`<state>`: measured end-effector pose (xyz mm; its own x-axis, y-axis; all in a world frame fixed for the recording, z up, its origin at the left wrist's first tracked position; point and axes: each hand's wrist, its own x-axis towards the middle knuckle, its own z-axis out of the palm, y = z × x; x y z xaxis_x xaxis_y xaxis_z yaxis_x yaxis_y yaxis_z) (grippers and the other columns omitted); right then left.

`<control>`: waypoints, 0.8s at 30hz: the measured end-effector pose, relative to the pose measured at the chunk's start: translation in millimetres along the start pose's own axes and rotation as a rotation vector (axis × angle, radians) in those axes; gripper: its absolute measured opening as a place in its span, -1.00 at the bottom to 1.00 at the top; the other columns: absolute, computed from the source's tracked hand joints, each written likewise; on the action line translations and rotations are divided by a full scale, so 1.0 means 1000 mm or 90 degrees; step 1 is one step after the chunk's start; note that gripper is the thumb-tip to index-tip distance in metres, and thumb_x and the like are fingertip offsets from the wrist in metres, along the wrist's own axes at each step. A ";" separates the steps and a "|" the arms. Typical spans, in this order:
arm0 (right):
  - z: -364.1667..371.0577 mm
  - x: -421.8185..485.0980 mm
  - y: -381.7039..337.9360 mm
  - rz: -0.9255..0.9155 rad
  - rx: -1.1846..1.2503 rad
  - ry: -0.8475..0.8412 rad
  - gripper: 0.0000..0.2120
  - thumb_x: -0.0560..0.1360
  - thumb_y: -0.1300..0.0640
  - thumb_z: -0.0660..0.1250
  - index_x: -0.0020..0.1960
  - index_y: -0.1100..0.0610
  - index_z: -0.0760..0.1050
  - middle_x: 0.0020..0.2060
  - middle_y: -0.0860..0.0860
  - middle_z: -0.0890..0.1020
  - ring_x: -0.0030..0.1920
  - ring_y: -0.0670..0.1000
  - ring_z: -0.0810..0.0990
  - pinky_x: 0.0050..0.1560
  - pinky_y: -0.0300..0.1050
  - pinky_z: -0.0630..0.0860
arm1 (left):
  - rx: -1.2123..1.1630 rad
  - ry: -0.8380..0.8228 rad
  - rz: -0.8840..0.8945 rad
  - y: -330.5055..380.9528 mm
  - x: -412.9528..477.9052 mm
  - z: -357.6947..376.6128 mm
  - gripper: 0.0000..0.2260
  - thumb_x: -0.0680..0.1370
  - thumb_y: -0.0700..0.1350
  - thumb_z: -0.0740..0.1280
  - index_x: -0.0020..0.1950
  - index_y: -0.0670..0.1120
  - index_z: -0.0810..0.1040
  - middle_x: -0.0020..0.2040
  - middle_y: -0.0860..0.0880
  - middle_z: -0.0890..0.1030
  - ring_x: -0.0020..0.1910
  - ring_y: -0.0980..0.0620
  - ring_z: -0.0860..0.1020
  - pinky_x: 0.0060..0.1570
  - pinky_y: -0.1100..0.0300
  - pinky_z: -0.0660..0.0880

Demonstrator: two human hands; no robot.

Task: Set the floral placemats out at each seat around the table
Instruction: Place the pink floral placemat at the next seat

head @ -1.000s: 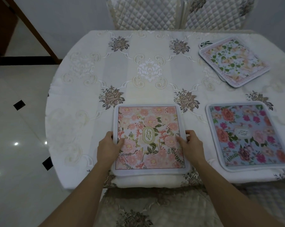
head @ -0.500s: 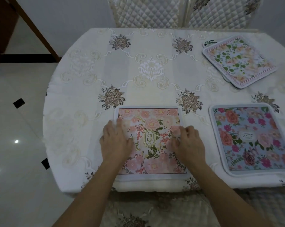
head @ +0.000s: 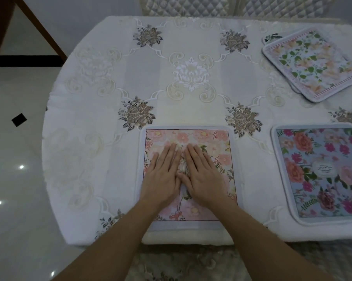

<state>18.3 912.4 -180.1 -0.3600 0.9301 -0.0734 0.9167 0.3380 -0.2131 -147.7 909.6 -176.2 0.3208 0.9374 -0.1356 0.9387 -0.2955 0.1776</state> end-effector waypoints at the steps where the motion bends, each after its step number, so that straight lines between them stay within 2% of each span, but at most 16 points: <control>1: -0.001 -0.002 0.002 0.004 -0.004 -0.006 -0.29 0.64 -0.27 -0.15 0.60 0.19 -0.06 0.61 0.09 -0.02 0.60 0.03 -0.14 0.57 0.05 -0.04 | 0.003 -0.004 0.003 -0.004 -0.003 -0.001 -0.42 0.67 0.11 -0.13 0.63 -0.12 -0.10 0.64 -0.10 -0.13 0.62 -0.02 -0.18 0.56 -0.11 0.03; 4: -0.006 -0.013 0.012 0.029 -0.022 -0.022 -0.25 0.62 -0.30 -0.14 0.60 0.20 -0.08 0.61 0.10 -0.05 0.60 0.03 -0.15 0.57 0.07 -0.03 | -0.006 -0.013 -0.009 -0.015 -0.012 -0.002 -0.38 0.67 0.19 -0.11 0.62 -0.11 -0.19 0.64 -0.09 -0.20 0.61 0.01 -0.24 0.58 -0.06 -0.04; 7: -0.010 -0.024 0.025 0.058 -0.035 -0.039 -0.23 0.61 -0.32 -0.16 0.60 0.21 -0.12 0.61 0.09 -0.09 0.59 0.02 -0.18 0.57 0.07 -0.04 | -0.002 -0.004 -0.015 -0.019 -0.020 -0.003 -0.34 0.66 0.23 -0.13 0.62 -0.14 -0.18 0.64 -0.11 -0.18 0.61 0.01 -0.23 0.58 -0.03 -0.06; 12: -0.016 -0.033 0.043 0.077 -0.024 -0.047 -0.22 0.61 -0.32 -0.15 0.60 0.20 -0.19 0.60 0.09 -0.14 0.58 -0.01 -0.24 0.57 0.04 -0.09 | -0.023 0.004 -0.068 -0.034 -0.033 -0.003 -0.32 0.65 0.24 -0.12 0.61 -0.14 -0.23 0.63 -0.12 -0.21 0.61 0.02 -0.25 0.59 -0.02 -0.09; 19: -0.018 -0.049 0.060 0.135 -0.014 -0.054 -0.22 0.59 -0.34 -0.24 0.59 0.17 -0.27 0.59 0.08 -0.25 0.57 -0.01 -0.31 0.58 0.00 -0.16 | -0.021 -0.006 -0.057 -0.040 -0.038 -0.006 -0.31 0.64 0.24 -0.14 0.61 -0.15 -0.24 0.63 -0.13 -0.21 0.60 -0.02 -0.25 0.59 -0.03 -0.11; 22: -0.030 -0.067 0.073 0.162 0.010 -0.062 -0.17 0.57 -0.37 -0.28 0.59 0.21 -0.23 0.59 0.13 -0.20 0.59 0.05 -0.22 0.58 0.01 -0.07 | -0.011 -0.026 -0.073 -0.033 -0.036 -0.015 -0.30 0.62 0.24 -0.20 0.60 -0.16 -0.26 0.63 -0.14 -0.23 0.60 -0.04 -0.26 0.58 -0.03 -0.15; 24: -0.044 -0.081 0.075 0.200 0.029 -0.040 -0.14 0.55 -0.38 -0.26 0.59 0.24 -0.18 0.60 0.14 -0.12 0.59 0.07 -0.11 0.56 -0.05 -0.08 | -0.011 -0.031 -0.081 -0.022 -0.036 -0.024 -0.30 0.58 0.23 -0.26 0.60 -0.17 -0.24 0.63 -0.14 -0.22 0.60 -0.05 -0.24 0.57 -0.03 -0.19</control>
<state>123.5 868.6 -147.0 -0.0712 0.9768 -0.2018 0.9766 0.0271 -0.2134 -182.7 887.3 -152.0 0.2062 0.9566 -0.2057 0.9699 -0.1721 0.1721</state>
